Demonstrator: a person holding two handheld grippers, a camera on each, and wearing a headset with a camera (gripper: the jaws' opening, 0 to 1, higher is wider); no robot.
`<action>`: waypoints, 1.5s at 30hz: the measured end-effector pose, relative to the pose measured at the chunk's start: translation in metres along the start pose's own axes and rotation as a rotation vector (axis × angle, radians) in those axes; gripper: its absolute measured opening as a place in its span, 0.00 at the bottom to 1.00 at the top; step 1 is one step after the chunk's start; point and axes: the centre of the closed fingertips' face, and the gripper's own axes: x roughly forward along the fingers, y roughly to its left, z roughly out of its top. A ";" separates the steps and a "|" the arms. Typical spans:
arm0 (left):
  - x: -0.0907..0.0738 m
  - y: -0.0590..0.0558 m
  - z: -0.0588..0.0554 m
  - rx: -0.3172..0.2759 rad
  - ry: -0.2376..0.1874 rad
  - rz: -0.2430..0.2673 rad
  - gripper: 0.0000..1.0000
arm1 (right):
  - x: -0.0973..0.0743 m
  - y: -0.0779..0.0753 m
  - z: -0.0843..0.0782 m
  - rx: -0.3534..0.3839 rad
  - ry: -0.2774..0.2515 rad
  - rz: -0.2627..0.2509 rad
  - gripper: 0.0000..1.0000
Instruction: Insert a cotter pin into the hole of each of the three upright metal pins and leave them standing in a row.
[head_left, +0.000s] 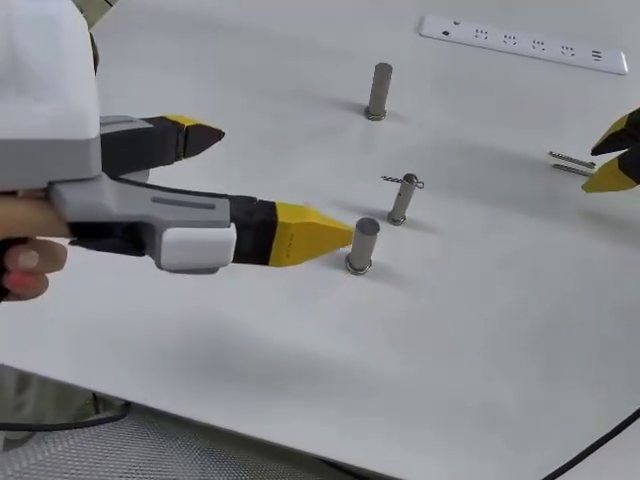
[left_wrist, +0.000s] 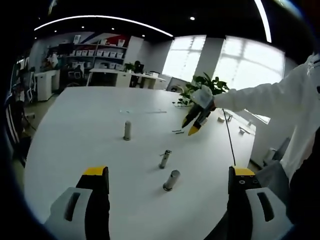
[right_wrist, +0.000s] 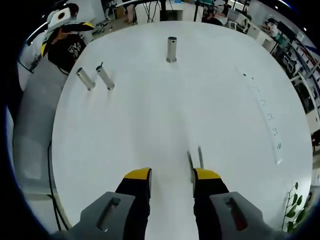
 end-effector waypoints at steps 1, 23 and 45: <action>0.000 0.000 0.002 0.006 -0.002 -0.001 0.99 | 0.001 0.000 0.000 -0.004 0.002 -0.001 0.28; -0.003 0.008 -0.008 -0.001 0.020 0.012 0.99 | 0.022 -0.034 -0.017 -0.009 0.110 -0.012 0.09; -0.004 0.003 -0.025 0.000 0.075 0.013 0.99 | 0.029 -0.048 -0.020 -0.003 0.109 -0.035 0.00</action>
